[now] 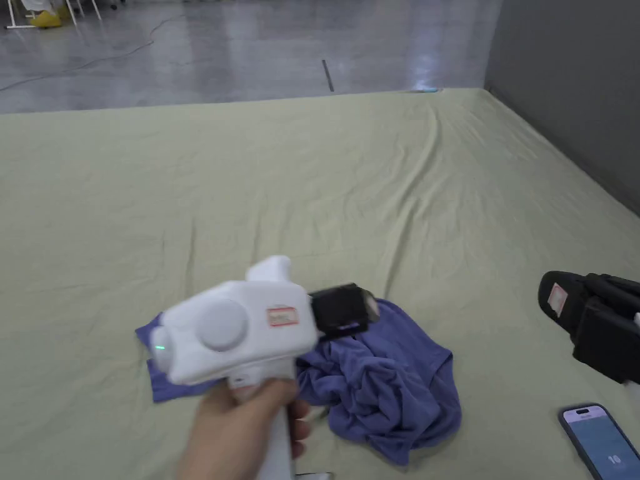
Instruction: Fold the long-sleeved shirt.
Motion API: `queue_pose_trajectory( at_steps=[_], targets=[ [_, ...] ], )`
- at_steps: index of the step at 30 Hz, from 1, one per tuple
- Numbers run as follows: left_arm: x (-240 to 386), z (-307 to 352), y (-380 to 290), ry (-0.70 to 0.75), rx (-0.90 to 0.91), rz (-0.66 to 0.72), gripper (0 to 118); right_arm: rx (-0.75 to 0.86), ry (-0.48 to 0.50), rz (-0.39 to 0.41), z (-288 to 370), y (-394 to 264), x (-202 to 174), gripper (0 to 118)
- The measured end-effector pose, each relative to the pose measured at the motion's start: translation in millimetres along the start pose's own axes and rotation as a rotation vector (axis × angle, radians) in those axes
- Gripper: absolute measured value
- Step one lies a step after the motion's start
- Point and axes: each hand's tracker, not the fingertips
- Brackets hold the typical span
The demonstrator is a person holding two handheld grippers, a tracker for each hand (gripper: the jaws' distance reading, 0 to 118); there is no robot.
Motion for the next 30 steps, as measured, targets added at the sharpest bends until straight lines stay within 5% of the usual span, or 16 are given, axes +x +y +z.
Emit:
queue_pose_trajectory(
  at_steps=[1, 2, 3, 6, 10, 15, 16, 17, 18, 19, 28, 30],
  targets=[
    [-7, 24, -2, 0.060, 0.039, -0.038, 104, -0.021, 0.016, -0.006, -7, -4, -3, 3],
    [-13, 43, -6, 0.151, 0.090, -0.074, 72, -0.046, 0.030, -0.006, -15, -10, -6, 3],
    [-23, 59, -14, 0.273, 0.132, -0.126, 0, -0.073, 0.040, -0.010, -23, -17, -10, 3],
    [-61, 79, -53, 0.528, 0.078, -0.145, 0, -0.198, 0.088, -0.040, -50, -47, -20, 3],
    [-117, 73, -99, 0.379, -0.113, 0.153, 0, -0.310, 0.155, -0.086, -75, -74, -31, 3],
    [-129, 71, -78, 0.444, -0.063, 0.113, 1, -0.328, 0.160, -0.055, -94, -70, -40, 3],
    [-130, 67, -68, 0.430, -0.026, 0.122, 34, -0.327, 0.161, -0.055, -97, -69, -40, 3],
    [-131, 61, -58, 0.425, -0.011, 0.127, 100, -0.328, 0.160, -0.059, -100, -69, -40, 3],
    [-131, 50, -48, 0.430, -0.003, 0.120, 100, -0.332, 0.157, -0.064, -103, -69, -39, 3],
    [-134, 34, -36, 0.440, -0.020, 0.111, 117, -0.339, 0.152, -0.070, -106, -70, -38, 3],
    [-165, -129, 50, 0.449, -0.160, 0.091, 118, -0.455, 0.049, -0.144, -132, -92, -8, 3],
    [-170, -160, 54, 0.471, -0.233, 0.081, 107, -0.483, 0.035, -0.172, -136, -97, 0, 3]
  ],
)
